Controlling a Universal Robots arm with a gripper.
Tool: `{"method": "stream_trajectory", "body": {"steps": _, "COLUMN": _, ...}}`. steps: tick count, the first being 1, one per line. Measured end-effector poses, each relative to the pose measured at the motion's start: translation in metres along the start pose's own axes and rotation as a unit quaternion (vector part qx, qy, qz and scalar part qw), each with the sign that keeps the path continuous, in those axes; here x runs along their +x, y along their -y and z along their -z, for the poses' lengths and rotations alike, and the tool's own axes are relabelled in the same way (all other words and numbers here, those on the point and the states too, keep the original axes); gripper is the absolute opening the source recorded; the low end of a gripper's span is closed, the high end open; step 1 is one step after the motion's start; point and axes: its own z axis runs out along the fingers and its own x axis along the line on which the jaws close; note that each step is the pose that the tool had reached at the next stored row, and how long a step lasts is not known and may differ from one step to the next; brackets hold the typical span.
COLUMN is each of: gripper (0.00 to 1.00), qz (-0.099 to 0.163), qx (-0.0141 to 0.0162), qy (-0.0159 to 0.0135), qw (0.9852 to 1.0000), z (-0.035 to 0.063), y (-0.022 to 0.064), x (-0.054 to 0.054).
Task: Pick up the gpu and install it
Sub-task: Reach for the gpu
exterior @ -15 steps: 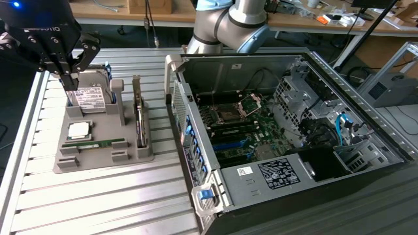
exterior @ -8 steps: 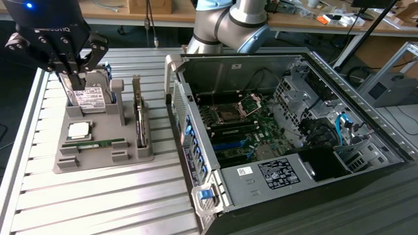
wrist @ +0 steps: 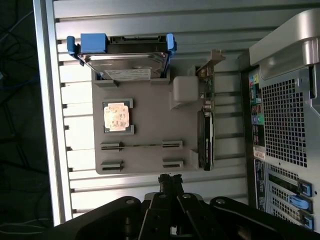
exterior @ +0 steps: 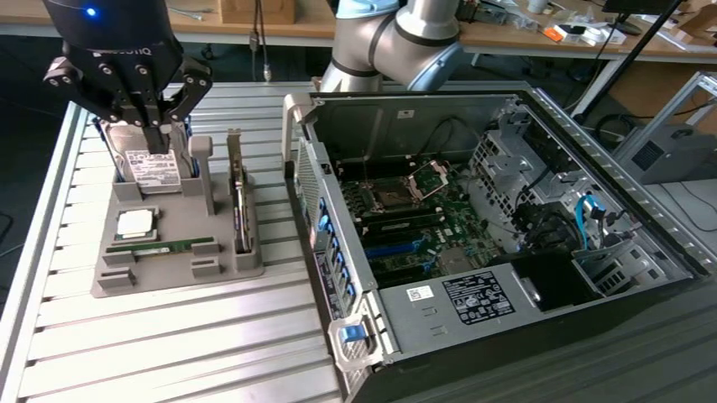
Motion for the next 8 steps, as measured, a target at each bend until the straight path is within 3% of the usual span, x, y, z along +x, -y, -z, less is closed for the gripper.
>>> {"method": "stream_trajectory", "body": {"steps": 8, "gripper": 0.11, "qz": 0.000, "qx": 0.0028, "qy": 0.0000, "qw": 1.0000, "z": -0.0014, "y": -0.0014, "x": -0.019}}
